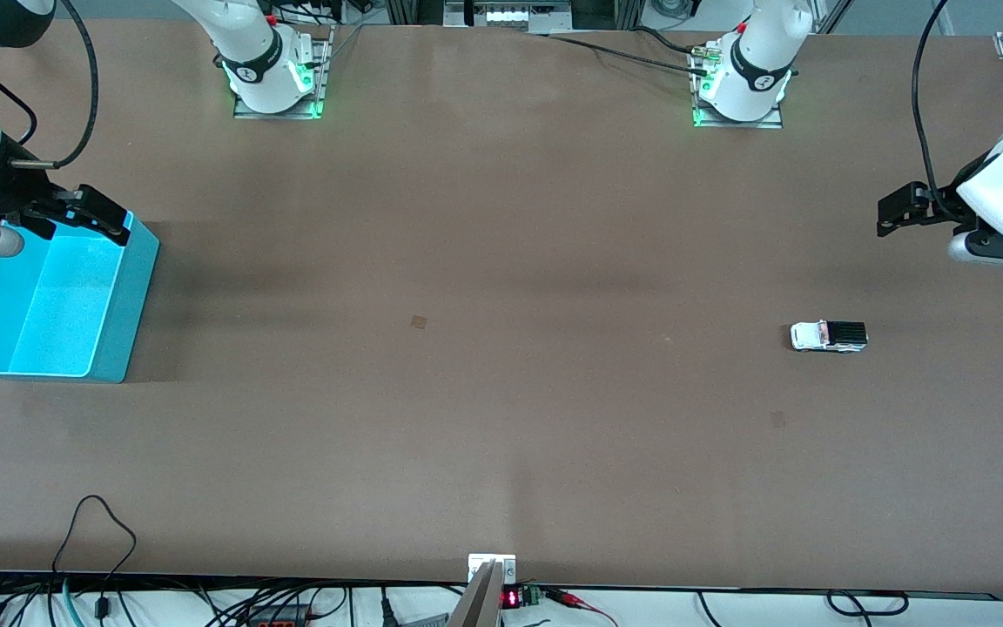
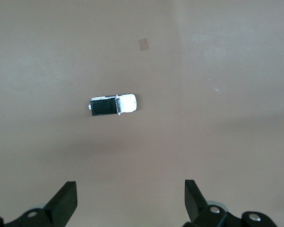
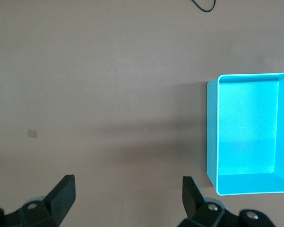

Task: Wind and store white jeep toy
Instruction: 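Move the left gripper over the white toy jeep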

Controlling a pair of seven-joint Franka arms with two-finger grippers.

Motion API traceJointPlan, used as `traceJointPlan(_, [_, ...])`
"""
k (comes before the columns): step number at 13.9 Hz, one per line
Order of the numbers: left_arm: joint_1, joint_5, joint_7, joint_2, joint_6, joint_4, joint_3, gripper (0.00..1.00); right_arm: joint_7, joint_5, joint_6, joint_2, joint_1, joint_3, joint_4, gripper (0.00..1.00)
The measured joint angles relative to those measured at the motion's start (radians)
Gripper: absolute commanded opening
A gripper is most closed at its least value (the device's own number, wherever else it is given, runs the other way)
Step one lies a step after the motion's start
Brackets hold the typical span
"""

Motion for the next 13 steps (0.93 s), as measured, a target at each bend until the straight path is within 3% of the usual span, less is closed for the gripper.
traceJointPlan(5, [-0.001, -0.001, 0.0, 0.038, -0.036, 0.053, 0.0, 1.0, 0.0, 0.0, 0.0, 0.0, 0.0, 0.0, 0.0, 1.0])
traceJointPlan(13, [-0.002, -0.001, 0.024, 0.054, -0.083, 0.059, 0.0, 1.0, 0.0, 0.0, 0.0, 0.0, 0.0, 0.0, 0.0, 1.0])
